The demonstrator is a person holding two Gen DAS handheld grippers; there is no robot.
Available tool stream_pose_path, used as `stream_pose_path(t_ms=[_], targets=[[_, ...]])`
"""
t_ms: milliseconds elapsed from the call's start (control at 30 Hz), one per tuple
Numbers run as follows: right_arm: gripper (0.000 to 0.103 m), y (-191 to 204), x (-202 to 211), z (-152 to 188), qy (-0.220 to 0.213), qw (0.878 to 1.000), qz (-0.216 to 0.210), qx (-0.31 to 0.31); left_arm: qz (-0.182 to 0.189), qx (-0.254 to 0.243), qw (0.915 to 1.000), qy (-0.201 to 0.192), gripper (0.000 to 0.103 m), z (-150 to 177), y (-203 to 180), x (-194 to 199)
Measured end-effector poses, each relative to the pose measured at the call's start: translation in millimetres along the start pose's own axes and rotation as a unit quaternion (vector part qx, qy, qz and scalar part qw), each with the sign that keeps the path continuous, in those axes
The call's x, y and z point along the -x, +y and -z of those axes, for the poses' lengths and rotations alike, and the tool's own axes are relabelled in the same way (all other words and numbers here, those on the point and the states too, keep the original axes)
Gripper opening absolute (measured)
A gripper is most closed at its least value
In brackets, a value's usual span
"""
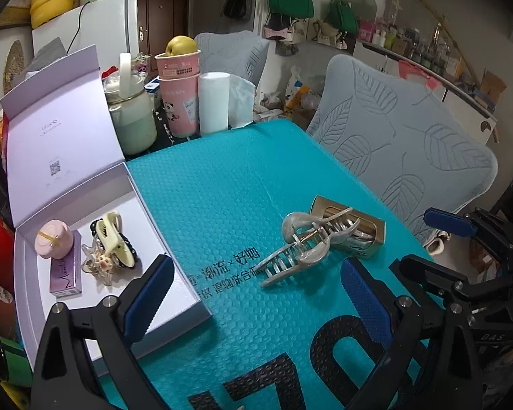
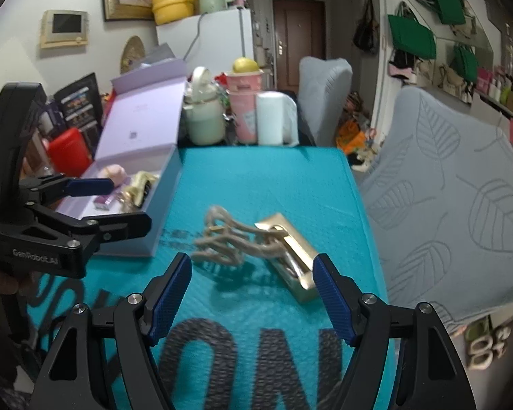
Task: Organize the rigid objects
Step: 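Withdraw both tools from the box toward the clear claw clip and gold box, then grasp the gold window box with the right gripper while left grasps the clear claw clip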
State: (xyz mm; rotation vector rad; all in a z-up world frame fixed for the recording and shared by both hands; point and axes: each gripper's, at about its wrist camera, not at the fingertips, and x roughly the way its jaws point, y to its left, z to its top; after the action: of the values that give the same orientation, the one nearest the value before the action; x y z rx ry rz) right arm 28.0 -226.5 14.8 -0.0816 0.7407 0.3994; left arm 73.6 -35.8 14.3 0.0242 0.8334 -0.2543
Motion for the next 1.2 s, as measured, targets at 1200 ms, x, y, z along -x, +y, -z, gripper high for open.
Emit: stream_pose_path(t_ms=[1200], targets=[[0.041, -58, -83, 14, 0.069, 0.997, -0.036, -0.023, 0.101, -0.002, 0.9929, 0.064, 0.062, -10, -29, -85]])
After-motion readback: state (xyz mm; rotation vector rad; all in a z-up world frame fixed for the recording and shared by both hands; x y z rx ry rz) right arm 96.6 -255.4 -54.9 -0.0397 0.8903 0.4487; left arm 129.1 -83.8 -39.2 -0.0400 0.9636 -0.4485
